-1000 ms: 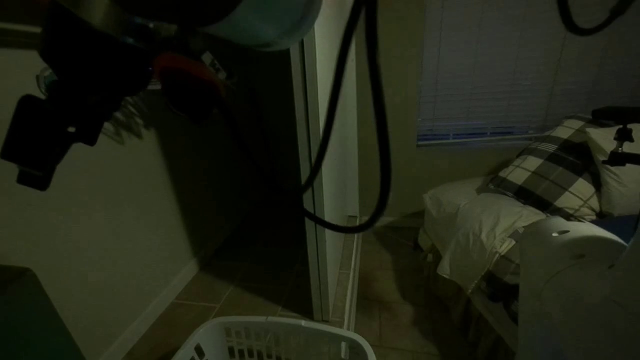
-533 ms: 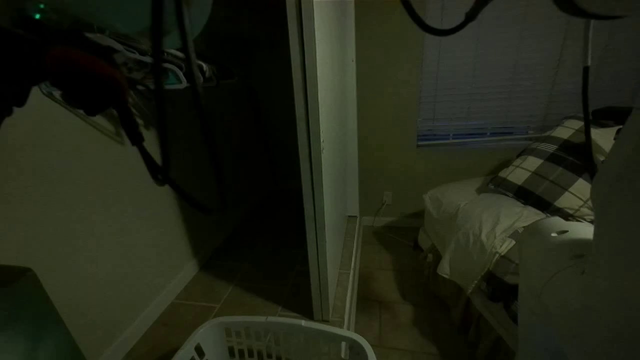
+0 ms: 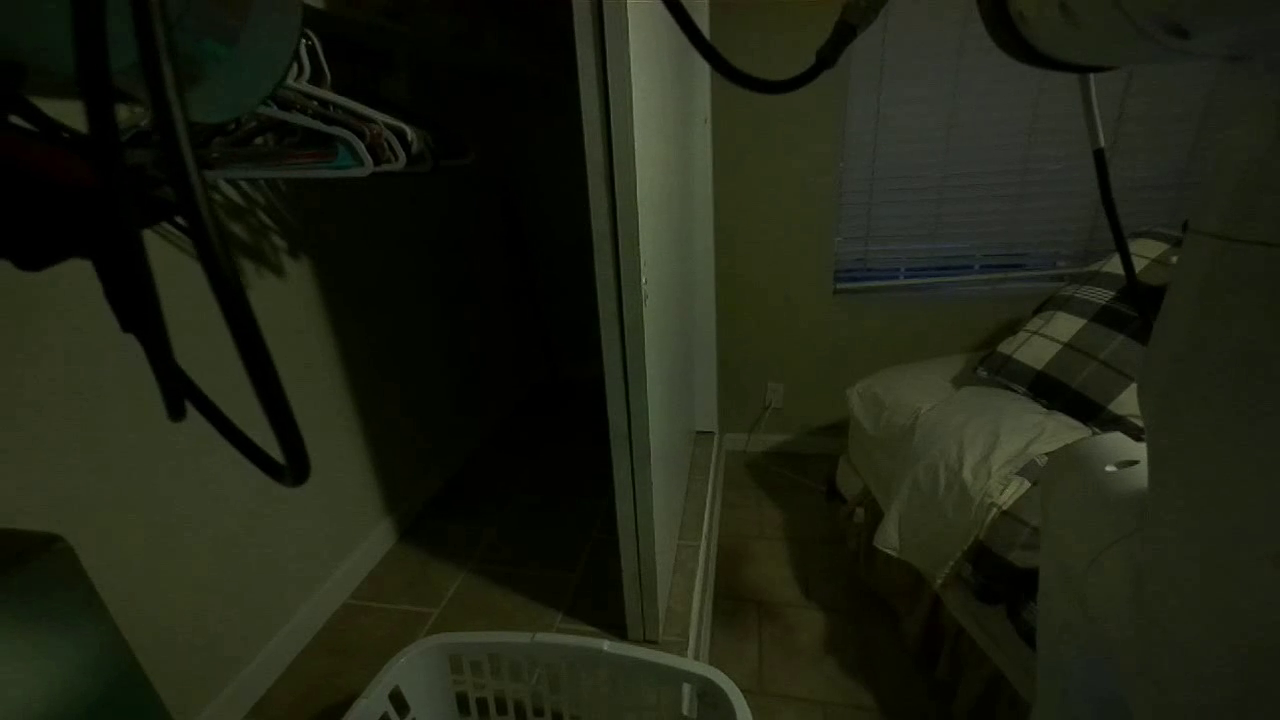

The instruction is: Move the black object from the bottom shelf to the middle shelf.

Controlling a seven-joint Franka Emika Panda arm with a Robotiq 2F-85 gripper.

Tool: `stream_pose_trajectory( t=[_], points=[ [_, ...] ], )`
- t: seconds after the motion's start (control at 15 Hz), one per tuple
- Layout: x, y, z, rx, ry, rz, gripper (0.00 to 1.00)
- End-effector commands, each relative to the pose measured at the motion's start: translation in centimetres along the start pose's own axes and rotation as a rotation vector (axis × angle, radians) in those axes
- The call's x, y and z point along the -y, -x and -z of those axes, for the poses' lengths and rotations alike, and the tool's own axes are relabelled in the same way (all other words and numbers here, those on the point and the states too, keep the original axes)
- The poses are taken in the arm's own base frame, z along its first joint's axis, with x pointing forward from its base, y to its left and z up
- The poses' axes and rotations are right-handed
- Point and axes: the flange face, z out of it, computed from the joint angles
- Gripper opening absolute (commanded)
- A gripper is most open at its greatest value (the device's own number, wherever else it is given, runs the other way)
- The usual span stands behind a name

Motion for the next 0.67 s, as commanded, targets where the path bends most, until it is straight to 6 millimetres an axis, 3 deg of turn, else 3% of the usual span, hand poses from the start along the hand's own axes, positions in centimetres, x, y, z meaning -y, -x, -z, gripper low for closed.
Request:
stream_pose_trajectory(
  t=[0.0, 0.6],
  points=[
    [-0.1, -0.1, 0.1, 0.0, 0.002, -0.001, 1.0],
    [-1.6, -0.7, -5.0, -0.075, 0.112, -0.14, 1.0]
  ],
)
